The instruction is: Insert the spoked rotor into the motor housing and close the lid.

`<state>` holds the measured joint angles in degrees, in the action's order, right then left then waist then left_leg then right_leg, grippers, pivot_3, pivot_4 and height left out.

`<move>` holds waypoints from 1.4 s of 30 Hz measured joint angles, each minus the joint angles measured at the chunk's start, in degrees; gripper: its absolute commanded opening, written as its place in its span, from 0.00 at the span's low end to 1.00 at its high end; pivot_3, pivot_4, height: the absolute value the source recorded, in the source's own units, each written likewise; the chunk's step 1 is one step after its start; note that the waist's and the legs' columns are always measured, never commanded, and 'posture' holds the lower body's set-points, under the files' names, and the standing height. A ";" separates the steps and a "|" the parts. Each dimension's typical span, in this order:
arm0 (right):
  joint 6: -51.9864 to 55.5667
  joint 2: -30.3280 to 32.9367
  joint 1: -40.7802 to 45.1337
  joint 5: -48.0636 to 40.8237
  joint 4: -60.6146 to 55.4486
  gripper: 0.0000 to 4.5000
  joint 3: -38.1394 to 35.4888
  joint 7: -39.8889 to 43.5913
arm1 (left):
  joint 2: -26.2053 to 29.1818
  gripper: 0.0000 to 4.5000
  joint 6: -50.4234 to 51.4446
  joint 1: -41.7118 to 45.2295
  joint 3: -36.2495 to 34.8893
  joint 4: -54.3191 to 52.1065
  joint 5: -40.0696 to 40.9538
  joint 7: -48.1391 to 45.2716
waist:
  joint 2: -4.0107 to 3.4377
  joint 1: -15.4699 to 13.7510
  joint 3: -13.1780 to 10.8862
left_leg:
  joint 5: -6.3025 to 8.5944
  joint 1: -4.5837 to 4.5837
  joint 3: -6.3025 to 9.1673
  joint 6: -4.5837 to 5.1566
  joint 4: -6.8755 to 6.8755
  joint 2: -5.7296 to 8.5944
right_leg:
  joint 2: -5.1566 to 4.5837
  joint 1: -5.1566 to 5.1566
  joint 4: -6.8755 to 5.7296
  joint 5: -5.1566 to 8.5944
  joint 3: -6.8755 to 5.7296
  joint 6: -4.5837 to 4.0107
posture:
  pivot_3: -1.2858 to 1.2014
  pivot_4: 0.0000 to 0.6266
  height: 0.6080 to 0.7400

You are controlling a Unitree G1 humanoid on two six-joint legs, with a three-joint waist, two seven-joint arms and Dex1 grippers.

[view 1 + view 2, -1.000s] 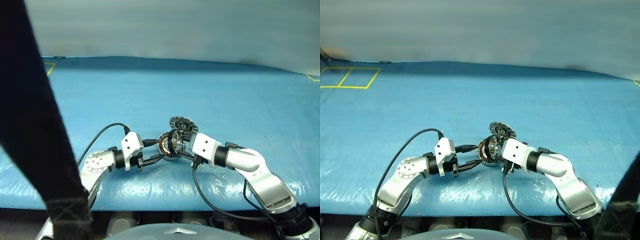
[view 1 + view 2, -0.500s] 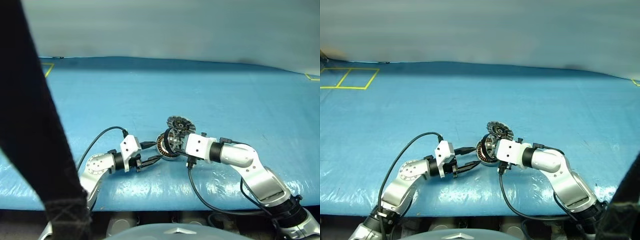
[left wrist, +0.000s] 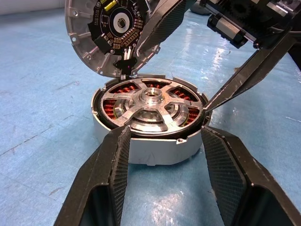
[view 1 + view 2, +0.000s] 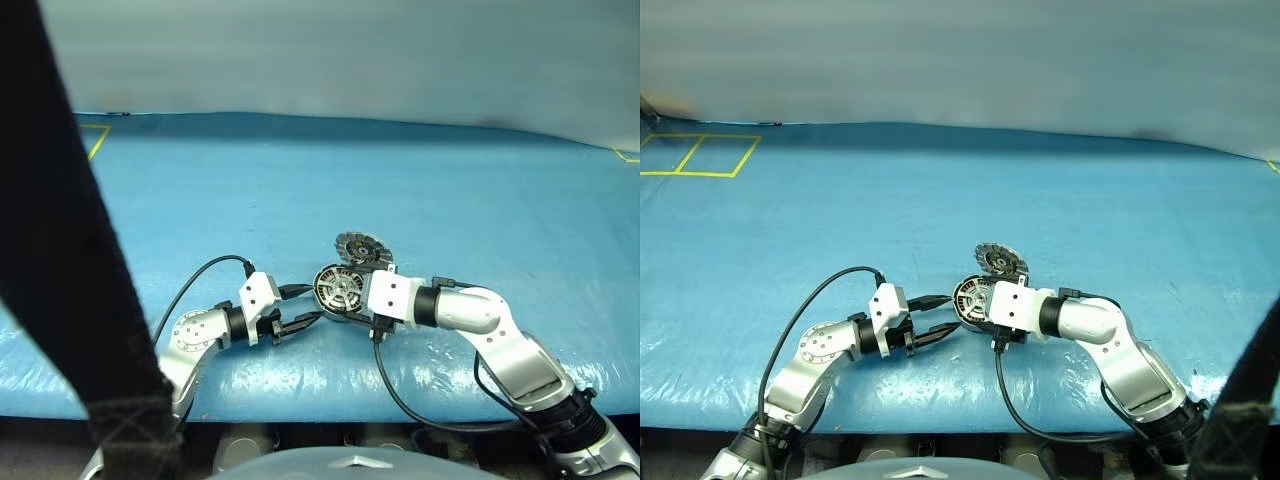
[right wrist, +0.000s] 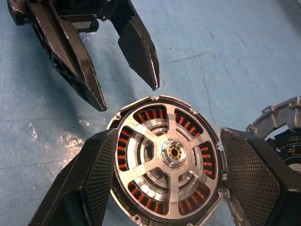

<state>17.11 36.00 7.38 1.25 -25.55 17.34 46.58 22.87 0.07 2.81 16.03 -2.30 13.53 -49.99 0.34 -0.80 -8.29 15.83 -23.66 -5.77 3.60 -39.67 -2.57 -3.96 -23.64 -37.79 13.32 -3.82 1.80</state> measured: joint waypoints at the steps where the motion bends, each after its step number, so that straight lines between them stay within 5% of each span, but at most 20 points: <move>1: 0.20 -0.65 0.00 -0.84 -0.16 0.81 -0.39 -0.16 | -0.02 0.56 0.07 0.01 0.00 0.00 0.00 0.00 | 0.00 0.00 0.00 | 0.00 0.00 0.00 0.00 0.00 0.00 | 0.00 0.00 0.00 0.00 0.00 0.00 | 0.52 0.24 1.00; 3: 0.72 -1.35 -0.06 -2.38 -0.34 0.81 -1.02 -0.32 | -0.02 0.56 0.34 0.01 0.00 -0.02 0.00 -0.01 | 0.00 0.00 0.00 | 0.00 0.00 0.00 0.00 0.00 0.00 | 0.00 0.01 0.00 0.00 0.00 0.00 | 0.52 0.24 1.00; 6: 1.17 -2.25 -1.04 -3.70 -0.29 0.68 -2.10 -1.11 | 0.00 0.56 0.59 0.01 0.00 -0.03 0.04 0.00 | 0.00 -0.08 0.00 | 0.00 0.00 0.00 0.00 0.00 0.01 | -0.01 0.01 0.01 0.00 0.00 0.00 | 0.52 0.24 1.00; 15: 0.64 -10.40 -5.09 -6.17 3.01 0.00 -4.43 -8.19 | 0.00 0.56 0.71 -0.04 -1.92 -1.10 0.52 1.01 | -0.02 0.09 -0.01 | -0.01 0.02 -0.01 -0.02 0.01 -0.02 | 0.01 -0.01 -0.02 0.01 0.01 0.03 | 0.52 0.24 1.00; 28: -1.40 -13.70 -5.87 -4.62 10.13 0.00 -3.69 -11.89 | 1.35 0.56 3.88 1.18 -4.23 -5.15 1.20 0.91 | -0.02 0.15 -0.01 | -0.07 0.01 -0.02 -0.13 0.04 0.00 | 0.02 0.00 -0.01 0.00 0.03 0.02 | 0.52 0.24 1.00; 36: -6.93 -6.95 -2.34 6.95 10.92 0.00 3.88 -11.62 | 1.32 0.56 7.42 0.91 -4.18 -8.29 1.20 1.97 | 0.15 0.11 0.15 | -0.02 0.54 0.00 -0.05 0.13 -0.04 | 0.01 0.19 0.00 0.25 0.00 0.15 | 0.52 0.24 1.00; 42: -4.55 -13.31 -4.67 -1.25 11.92 0.00 -0.53 -11.23 | 1.21 0.56 7.37 0.70 -4.17 -8.27 1.15 1.92 | 0.25 0.11 0.21 | -0.04 0.63 -0.01 -0.09 0.15 -0.07 | -0.18 0.23 -0.02 0.16 0.02 0.00 | 0.52 0.24 1.00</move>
<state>12.56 22.69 2.71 0.00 -13.63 16.81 35.35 24.08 7.44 3.51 11.86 -10.57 14.68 -48.07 0.59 -0.69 -8.08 15.79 -23.03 -5.79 3.51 -39.51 -2.64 -4.15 -23.42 -37.82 13.48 -3.80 1.81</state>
